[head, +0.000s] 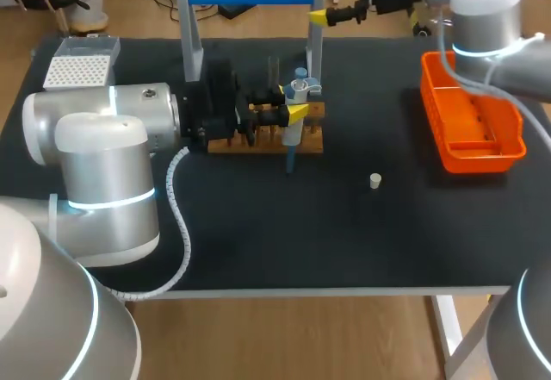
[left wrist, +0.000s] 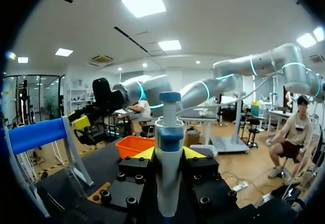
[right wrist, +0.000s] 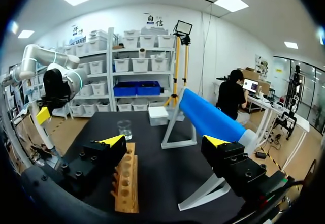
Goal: Invert the test tube, pick up the pipette, mount the tip to pipette, aspirate from beaker and dispense into the tube, eject the tip, return the pipette, and cap with the stopper.
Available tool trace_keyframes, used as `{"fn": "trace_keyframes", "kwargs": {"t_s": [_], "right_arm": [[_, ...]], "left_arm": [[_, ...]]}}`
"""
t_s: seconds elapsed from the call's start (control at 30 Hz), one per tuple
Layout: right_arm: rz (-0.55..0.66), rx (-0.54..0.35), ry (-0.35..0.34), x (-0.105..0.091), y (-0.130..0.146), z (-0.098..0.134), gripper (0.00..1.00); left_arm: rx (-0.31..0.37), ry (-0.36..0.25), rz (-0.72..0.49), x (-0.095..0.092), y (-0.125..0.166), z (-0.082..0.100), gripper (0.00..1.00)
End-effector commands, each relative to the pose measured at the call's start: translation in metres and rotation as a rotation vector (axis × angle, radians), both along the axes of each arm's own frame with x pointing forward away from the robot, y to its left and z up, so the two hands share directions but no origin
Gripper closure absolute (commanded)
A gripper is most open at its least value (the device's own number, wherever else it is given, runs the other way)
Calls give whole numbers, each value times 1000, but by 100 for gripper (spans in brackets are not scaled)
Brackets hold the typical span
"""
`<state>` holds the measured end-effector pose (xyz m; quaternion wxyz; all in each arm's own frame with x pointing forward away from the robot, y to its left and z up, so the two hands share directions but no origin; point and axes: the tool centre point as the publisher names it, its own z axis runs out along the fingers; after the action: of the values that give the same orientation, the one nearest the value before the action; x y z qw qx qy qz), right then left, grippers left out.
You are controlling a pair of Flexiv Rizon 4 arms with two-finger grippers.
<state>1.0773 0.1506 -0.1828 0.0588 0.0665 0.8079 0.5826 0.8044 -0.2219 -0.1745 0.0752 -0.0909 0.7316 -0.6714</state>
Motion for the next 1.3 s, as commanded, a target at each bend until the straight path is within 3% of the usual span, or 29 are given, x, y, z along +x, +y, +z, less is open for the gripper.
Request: {"fn": "trace_keyframes", "kwargs": {"t_s": [0.03, 0.97, 1.3], "right_arm": [[4, -6, 3, 6, 3, -1, 0], [1, -6, -5, 6, 4, 0, 0], [1, -6, -5, 6, 4, 0, 0]], "left_arm": [[-2, -2, 4, -1, 0, -1, 100], [-2, -2, 4, -1, 0, -1, 100], [28, -6, 149, 5, 47, -4, 100]]}}
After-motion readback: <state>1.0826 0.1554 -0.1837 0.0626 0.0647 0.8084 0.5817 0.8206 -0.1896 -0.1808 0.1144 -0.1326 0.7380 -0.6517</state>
